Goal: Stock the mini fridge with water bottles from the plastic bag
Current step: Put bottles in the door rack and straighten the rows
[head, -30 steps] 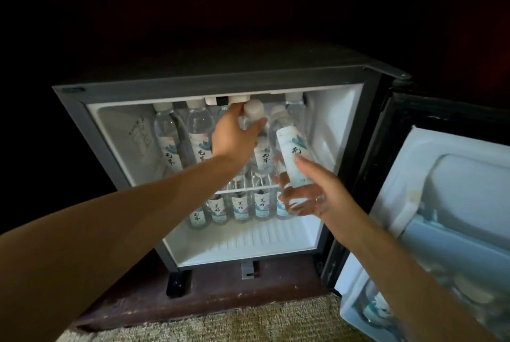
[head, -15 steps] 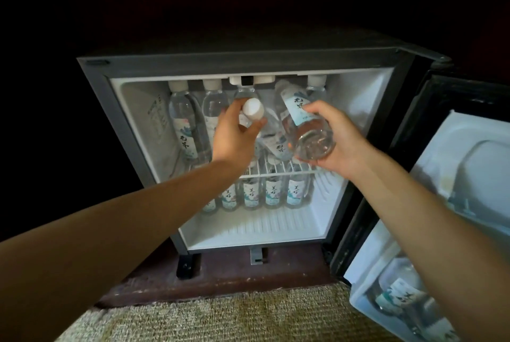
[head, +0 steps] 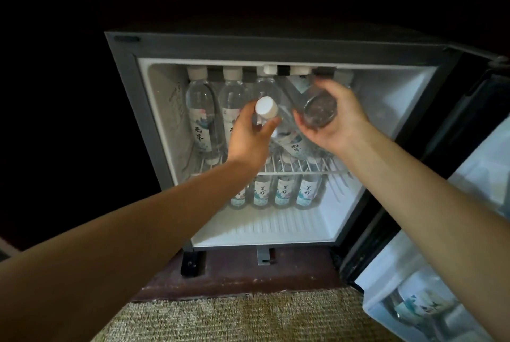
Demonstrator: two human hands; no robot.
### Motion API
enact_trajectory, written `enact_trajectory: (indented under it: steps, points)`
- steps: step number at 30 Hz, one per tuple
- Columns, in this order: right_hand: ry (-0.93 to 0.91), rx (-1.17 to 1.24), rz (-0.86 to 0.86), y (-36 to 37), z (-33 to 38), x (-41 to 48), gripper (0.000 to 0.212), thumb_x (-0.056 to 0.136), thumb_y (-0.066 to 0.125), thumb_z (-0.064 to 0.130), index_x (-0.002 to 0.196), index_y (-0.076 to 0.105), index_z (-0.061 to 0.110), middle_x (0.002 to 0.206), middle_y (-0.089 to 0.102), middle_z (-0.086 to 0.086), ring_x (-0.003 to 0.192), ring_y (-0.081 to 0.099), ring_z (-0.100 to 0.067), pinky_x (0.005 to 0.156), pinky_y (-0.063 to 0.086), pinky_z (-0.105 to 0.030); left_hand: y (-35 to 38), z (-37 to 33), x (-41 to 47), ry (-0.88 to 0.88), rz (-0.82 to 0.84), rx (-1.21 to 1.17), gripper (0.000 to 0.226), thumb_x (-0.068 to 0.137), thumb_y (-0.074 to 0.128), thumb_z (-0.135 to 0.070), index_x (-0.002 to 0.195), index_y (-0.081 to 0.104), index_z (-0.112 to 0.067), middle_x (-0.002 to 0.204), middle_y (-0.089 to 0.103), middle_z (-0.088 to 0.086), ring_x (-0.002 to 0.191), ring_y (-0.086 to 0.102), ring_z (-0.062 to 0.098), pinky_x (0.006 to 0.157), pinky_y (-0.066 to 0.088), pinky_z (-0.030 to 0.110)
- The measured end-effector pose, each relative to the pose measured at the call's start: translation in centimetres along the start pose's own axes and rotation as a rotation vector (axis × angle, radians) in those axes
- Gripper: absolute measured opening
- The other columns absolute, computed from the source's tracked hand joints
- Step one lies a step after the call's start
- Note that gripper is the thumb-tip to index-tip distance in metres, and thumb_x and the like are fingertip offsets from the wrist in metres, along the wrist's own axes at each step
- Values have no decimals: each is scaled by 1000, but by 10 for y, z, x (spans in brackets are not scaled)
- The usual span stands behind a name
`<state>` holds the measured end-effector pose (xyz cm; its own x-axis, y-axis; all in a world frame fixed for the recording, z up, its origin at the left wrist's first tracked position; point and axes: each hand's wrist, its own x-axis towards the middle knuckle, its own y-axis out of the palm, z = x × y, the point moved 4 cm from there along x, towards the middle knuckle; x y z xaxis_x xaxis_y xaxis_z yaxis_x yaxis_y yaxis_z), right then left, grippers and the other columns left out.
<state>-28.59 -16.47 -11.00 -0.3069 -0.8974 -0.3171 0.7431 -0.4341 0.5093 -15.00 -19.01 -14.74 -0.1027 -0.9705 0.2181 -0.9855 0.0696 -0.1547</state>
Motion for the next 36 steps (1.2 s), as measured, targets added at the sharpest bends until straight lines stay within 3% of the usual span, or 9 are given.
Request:
enact_trajectory:
  steps: [6,9,12,15,18,23,28,33,36]
  points:
    - [-64,1,-41,22,0,9,17,83,68,17,86,52,13,98,57,-12,91,61,-26,86,55,-33,2,0,2,-39,-45,-62,37,93,58,-20,129,47,-21,102,50,-16,108,49,10,98,47,45]
    - [-72,34,-91,14,-8,20,22,81,72,21,94,56,12,102,61,-11,98,67,-26,72,57,-24,3,-1,2,-52,-42,-79,34,94,57,-21,127,48,-22,94,47,-23,107,50,11,98,47,45]
    - [-97,51,-100,5,-15,29,33,79,74,24,106,58,12,97,64,-6,96,69,-24,49,46,-17,3,0,2,-46,-41,-80,32,94,56,-21,125,48,-23,97,49,-21,106,50,11,97,48,45]
    - [-76,118,-114,5,-18,33,44,76,77,31,111,59,12,102,65,-8,96,70,-24,50,46,-17,2,2,1,-47,-34,-83,32,94,56,-22,125,47,-23,105,52,-15,110,52,13,97,48,45]
    - [-9,135,-131,7,-18,39,48,78,72,42,114,57,14,101,64,-7,77,67,-19,43,43,-14,2,4,1,-49,-35,-89,30,95,55,-21,124,47,-23,109,53,-12,112,53,15,97,48,46]
    - [84,-22,-55,8,-9,57,33,89,53,45,108,59,19,79,64,-2,61,58,-13,39,36,-11,3,7,-2,-38,-32,-71,31,96,53,-21,125,44,-22,113,57,-6,109,55,17,94,50,47]
    - [151,-76,-106,10,4,69,38,87,51,44,110,63,16,86,67,-5,74,61,-16,46,41,-14,3,3,-3,-7,-22,-36,27,96,52,-22,122,43,-22,104,58,-6,99,58,18,88,53,47]
    - [148,-62,-161,23,10,75,33,85,60,43,103,61,16,85,65,-5,68,58,-14,45,45,-19,3,1,-5,56,4,35,30,96,52,-26,124,43,-22,98,58,-8,95,59,19,84,54,47]
    - [-46,345,-261,37,21,56,24,98,47,29,100,54,6,105,60,-15,92,61,-26,79,54,-31,3,3,-3,47,22,21,35,96,53,-26,128,42,-22,106,57,-9,105,58,18,91,51,46]
